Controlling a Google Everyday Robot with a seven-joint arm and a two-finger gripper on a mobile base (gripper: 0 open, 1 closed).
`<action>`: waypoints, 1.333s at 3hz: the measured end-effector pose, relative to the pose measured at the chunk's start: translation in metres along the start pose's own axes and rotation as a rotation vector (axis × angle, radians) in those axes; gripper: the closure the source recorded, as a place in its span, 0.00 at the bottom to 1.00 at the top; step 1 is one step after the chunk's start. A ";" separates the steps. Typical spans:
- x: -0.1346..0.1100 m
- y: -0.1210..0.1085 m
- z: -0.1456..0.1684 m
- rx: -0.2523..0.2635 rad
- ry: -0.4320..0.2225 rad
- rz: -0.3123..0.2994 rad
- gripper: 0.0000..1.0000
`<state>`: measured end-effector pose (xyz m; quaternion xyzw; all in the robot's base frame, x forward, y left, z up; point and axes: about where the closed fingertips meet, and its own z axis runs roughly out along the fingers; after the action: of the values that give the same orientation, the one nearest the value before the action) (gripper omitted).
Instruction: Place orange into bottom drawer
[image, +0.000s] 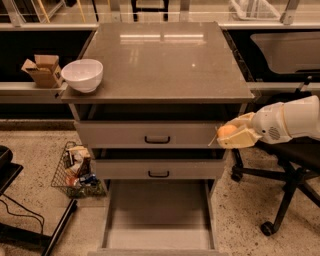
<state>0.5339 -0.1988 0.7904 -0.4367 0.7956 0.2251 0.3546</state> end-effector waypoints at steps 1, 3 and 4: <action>0.001 -0.003 0.015 -0.003 0.008 0.005 1.00; 0.118 0.011 0.133 0.005 0.084 0.008 1.00; 0.167 0.009 0.175 0.061 0.136 0.001 1.00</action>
Offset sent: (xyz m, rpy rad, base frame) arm 0.0109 0.0262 -0.1570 -0.0186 0.0901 -0.0367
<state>0.5291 -0.1664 0.5505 -0.4394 0.8247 0.1708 0.3125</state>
